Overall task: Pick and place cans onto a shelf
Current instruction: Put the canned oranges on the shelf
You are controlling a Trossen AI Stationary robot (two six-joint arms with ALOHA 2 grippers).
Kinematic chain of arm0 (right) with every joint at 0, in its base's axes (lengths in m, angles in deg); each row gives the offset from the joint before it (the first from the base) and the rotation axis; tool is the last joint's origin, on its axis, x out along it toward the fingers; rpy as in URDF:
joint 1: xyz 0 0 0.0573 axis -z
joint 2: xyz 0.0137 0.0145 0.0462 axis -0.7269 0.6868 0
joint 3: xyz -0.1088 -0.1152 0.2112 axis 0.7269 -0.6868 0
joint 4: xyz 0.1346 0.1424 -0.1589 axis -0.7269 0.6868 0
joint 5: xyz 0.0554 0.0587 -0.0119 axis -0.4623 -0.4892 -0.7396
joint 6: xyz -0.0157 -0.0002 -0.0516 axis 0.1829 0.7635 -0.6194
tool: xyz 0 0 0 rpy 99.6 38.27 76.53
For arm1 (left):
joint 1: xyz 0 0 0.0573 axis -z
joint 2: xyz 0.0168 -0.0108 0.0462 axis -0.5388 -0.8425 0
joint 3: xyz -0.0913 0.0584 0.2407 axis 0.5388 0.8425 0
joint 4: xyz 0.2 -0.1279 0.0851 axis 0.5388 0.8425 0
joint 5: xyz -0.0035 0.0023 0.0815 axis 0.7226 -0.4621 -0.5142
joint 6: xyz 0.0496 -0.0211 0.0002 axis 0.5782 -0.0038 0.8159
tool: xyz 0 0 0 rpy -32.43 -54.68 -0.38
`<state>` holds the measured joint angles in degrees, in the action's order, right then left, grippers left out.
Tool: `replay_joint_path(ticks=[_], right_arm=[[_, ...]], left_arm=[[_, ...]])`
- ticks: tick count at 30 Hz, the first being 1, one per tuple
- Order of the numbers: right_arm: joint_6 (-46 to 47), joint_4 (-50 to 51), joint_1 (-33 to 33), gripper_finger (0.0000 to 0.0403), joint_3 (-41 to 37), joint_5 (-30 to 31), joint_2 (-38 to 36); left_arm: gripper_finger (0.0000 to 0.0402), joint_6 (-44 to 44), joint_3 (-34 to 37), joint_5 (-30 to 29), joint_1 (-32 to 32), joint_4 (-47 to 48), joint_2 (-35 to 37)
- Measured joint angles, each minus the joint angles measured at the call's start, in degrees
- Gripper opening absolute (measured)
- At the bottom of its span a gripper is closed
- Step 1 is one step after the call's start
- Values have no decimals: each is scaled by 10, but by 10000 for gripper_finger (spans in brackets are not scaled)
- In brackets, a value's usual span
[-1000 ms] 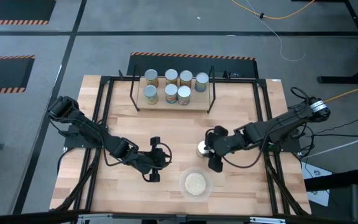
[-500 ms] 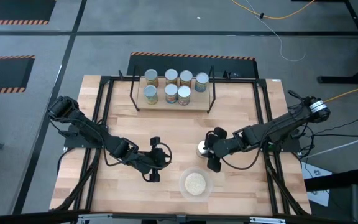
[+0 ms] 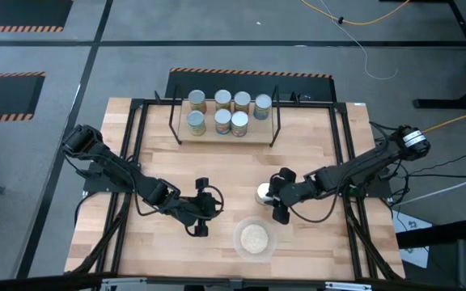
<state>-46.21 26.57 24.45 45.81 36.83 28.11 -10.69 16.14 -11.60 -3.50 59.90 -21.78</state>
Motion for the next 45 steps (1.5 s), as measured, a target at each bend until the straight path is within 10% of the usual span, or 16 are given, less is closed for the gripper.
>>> replay_joint_path(ticks=[45], right_arm=[[-116, 170, 0, 152, 93, 39, 2]], left_arm=[[86, 0, 0, 0, 0, 0, 0]])
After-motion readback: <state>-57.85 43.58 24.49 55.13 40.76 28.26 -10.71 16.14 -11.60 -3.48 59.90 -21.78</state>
